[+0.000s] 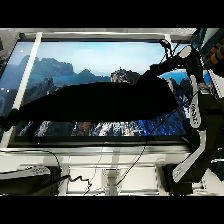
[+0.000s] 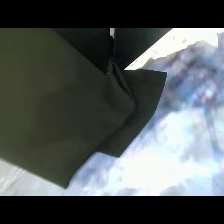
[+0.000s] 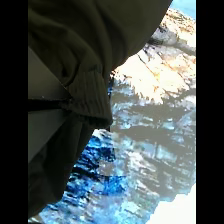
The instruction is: Fold the clothes and pants, and hang the long-sleeved shirts on hangers.
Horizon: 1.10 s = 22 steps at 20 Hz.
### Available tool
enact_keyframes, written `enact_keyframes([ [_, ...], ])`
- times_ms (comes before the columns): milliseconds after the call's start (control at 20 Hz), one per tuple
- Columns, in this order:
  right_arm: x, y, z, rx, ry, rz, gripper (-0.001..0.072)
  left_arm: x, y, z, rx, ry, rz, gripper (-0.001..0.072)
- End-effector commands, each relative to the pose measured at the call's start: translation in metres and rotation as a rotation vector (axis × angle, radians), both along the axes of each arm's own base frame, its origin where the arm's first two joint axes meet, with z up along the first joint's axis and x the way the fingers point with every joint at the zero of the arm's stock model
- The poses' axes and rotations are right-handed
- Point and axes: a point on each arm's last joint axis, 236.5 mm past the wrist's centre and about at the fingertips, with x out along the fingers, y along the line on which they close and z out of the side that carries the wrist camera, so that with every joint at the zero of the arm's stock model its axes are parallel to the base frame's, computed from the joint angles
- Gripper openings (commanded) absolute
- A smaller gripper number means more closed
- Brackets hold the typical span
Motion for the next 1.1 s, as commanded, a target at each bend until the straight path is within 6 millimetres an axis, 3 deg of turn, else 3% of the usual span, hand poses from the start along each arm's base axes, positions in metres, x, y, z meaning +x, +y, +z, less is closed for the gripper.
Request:
enact_keyframes([
  [0,0.000,-0.001,0.002,-0.006,-0.004,0.000,0.0022,0.010,0.007,0.049,0.101,-0.090,-0.015,0.0012],
  [200,0.001,-0.002,0.010,-0.008,-0.022,-0.003,0.0022,0.012,0.017,0.128,0.271,-0.221,0.007,0.0012],
  [450,0.017,-0.006,0.037,0.021,-0.103,-0.092,0.0022,0.022,0.019,0.194,0.327,-0.407,0.102,0.0012],
  [550,0.032,-0.015,0.054,0.059,-0.155,-0.199,0.0022,0.031,0.019,0.206,0.272,-0.485,0.154,0.0012],
  [700,0.044,-0.035,0.074,0.116,-0.189,-0.343,0.0022,0.037,0.012,0.209,0.324,-0.491,0.087,0.0012],
  [1050,0.023,-0.083,0.075,0.082,-0.115,-0.413,0.0022,0.035,0.008,0.209,0.374,-0.468,0.031,0.0012],
])
